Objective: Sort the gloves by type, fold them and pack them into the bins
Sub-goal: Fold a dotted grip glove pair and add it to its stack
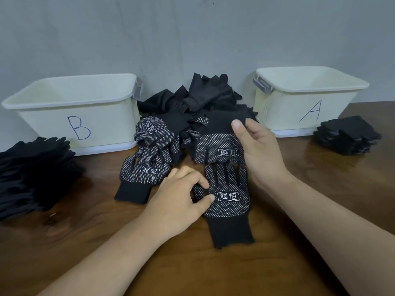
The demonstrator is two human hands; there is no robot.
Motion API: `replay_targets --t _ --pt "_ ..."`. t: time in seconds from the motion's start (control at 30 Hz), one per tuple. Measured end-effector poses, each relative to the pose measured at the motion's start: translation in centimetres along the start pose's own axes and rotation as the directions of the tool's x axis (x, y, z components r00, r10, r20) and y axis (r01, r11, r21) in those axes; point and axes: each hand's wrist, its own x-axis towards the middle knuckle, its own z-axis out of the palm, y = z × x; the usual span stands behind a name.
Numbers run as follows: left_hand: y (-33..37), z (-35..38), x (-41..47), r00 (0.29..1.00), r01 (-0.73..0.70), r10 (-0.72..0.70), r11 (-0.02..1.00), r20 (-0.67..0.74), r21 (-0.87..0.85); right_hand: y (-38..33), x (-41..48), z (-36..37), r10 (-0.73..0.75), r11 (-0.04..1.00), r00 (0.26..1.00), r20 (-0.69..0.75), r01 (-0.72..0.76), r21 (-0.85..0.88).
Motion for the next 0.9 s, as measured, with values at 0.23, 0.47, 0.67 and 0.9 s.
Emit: replay_targets --t 0.23,0.47,0.67,0.9 --pt "0.2 -0.3 -0.6 0.999 -0.004 0.005 0.999 -0.04 0.043 1.0 -3.0 -2.7 0.073 0.992 0.981 0.18 -0.091 0.091" --pt "0.4 -1.3 -2.1 0.993 0.115 -0.116 0.992 -0.03 -0.041 1.0 -4.9 -5.5 0.12 0.992 0.849 0.514 -0.08 -0.1" --pt "-0.2 -1.0 -2.2 0.993 0.109 -0.111 0.992 -0.03 -0.069 -0.9 -5.2 -5.3 0.214 0.875 0.663 0.717 0.196 -0.442" --pt "-0.8 -1.0 -2.2 0.997 0.069 -0.071 0.995 -0.035 -0.073 -0.8 -5.9 -4.2 0.246 0.723 0.61 0.754 0.402 -0.561"
